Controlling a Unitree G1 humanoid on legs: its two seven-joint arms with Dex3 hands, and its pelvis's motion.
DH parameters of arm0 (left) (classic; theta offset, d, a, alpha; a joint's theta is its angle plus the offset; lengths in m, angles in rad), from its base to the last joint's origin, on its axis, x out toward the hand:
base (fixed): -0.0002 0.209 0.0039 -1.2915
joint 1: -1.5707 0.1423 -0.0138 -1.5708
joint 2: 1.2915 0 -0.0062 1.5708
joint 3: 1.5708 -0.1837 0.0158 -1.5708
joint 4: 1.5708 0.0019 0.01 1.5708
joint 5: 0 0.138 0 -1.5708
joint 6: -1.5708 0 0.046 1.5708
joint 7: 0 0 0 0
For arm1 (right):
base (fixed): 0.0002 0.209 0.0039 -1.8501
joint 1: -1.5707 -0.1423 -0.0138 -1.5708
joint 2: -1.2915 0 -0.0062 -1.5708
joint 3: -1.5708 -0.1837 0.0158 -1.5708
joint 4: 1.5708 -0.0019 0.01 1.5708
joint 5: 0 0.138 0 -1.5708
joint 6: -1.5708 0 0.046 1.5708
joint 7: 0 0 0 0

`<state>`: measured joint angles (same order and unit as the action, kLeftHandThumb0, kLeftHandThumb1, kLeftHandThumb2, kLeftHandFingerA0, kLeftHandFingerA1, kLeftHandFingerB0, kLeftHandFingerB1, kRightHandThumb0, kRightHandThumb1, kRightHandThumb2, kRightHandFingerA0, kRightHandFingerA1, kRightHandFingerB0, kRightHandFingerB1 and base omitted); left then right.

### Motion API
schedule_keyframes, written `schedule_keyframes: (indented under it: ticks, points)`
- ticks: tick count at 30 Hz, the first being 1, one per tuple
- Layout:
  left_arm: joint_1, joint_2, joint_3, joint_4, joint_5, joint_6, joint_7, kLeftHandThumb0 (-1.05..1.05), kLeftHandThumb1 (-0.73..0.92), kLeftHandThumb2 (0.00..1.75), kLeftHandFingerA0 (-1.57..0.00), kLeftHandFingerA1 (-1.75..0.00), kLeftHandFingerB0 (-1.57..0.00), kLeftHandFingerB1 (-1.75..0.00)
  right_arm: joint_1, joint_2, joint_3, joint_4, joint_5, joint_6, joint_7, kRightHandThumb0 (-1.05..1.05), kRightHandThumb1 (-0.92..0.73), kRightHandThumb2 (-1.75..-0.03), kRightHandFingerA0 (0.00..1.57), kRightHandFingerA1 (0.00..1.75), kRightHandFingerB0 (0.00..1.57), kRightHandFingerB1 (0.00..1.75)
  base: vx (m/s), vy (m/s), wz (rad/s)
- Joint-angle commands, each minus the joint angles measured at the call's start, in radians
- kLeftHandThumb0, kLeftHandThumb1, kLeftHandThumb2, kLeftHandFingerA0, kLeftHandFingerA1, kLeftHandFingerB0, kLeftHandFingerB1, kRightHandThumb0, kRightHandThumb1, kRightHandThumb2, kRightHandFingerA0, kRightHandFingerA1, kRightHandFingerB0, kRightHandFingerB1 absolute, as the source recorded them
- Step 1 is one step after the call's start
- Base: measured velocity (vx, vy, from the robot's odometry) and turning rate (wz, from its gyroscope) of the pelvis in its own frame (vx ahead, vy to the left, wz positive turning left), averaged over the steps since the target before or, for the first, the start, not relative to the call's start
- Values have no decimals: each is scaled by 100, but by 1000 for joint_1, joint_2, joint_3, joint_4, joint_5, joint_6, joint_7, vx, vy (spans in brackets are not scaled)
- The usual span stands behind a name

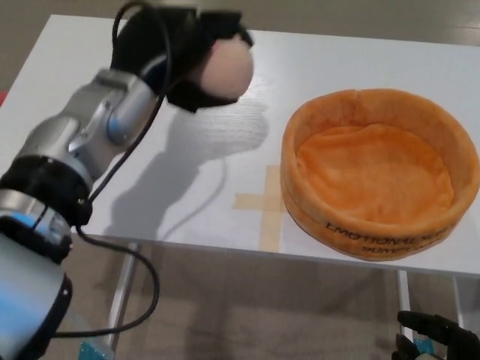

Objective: Use the left hand to pick up the pink round toy on the left and place it inside the orange plate on the desk.

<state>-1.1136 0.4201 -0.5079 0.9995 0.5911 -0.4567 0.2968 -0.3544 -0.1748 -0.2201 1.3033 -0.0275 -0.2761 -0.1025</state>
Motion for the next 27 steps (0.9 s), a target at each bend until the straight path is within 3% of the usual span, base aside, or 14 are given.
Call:
schedule_keyframes:
  ticks: [1, 4, 5, 10, 12, 21, 22, 23, 24, 27]
  points:
    - [-42, -59, 4, -60, 26, -25, -8, -26, 68, 60, -84, -159, -90, -72, 6, 7, 3, 6, 3, -5, -1, -25, -63, -58, 76, 64, 66, 56, 0, 0, 0]
    - [-48, -77, -1, -75, 37, -20, -21, -29, 68, 60, -83, -158, -90, -71, 6, 8, 3, 6, 5, -5, -2, -25, -62, -58, 76, 63, 66, 56, 0, 0, 0]
    - [-48, -101, -21, -83, 58, -11, -21, -33, 64, 62, -89, -149, -91, -52, 7, 8, 4, 7, 4, -5, -3, -26, -62, -57, 76, 62, 67, 55, 0, 0, 0]
    - [-33, -211, -89, -95, 103, 12, -39, -26, 61, 61, -95, -143, -84, -51, 9, 9, 1, 7, 9, -8, 3, -27, -62, -58, 76, 64, 67, 56, 0, 0, 0]
    - [-26, -245, -105, -79, 112, 8, -24, -25, 62, 61, -90, -143, -91, -56, 9, 10, 1, 7, 9, -10, 2, -26, -62, -57, 76, 64, 67, 56, 0, 0, 0]
    - [-8, -382, -166, 9, 142, -12, 21, -29, 61, 61, -91, -152, -85, -54, 4, 14, -5, 8, 12, -2, 2, -27, -62, -58, 75, 63, 67, 55, 0, 0, 0]
    - [-16, -391, -169, 18, 130, 8, -47, -35, 51, 56, -53, -46, -32, -32, 4, 14, -5, 8, 12, -3, 3, -27, -62, -57, 76, 64, 67, 55, 0, 0, 0]
    - [-35, -407, -178, 30, 122, 65, -180, -70, 41, 80, 0, 0, 0, -8, 5, 15, -2, 8, 8, -8, 0, -26, -62, -57, 77, 65, 68, 56, 0, 0, 0]
    - [-58, -426, -189, 46, 113, 132, -334, -70, 41, 80, 0, 0, 0, -8, 6, 16, 2, 7, 3, -14, -4, -26, -62, -57, 77, 65, 68, 56, 0, 0, 0]
    - [-62, -429, -190, 47, 112, 144, -359, -70, 41, 80, 0, 0, 0, -8, 6, 16, 2, 7, 2, -15, -5, -26, -62, -57, 77, 65, 68, 56, 0, 0, 0]
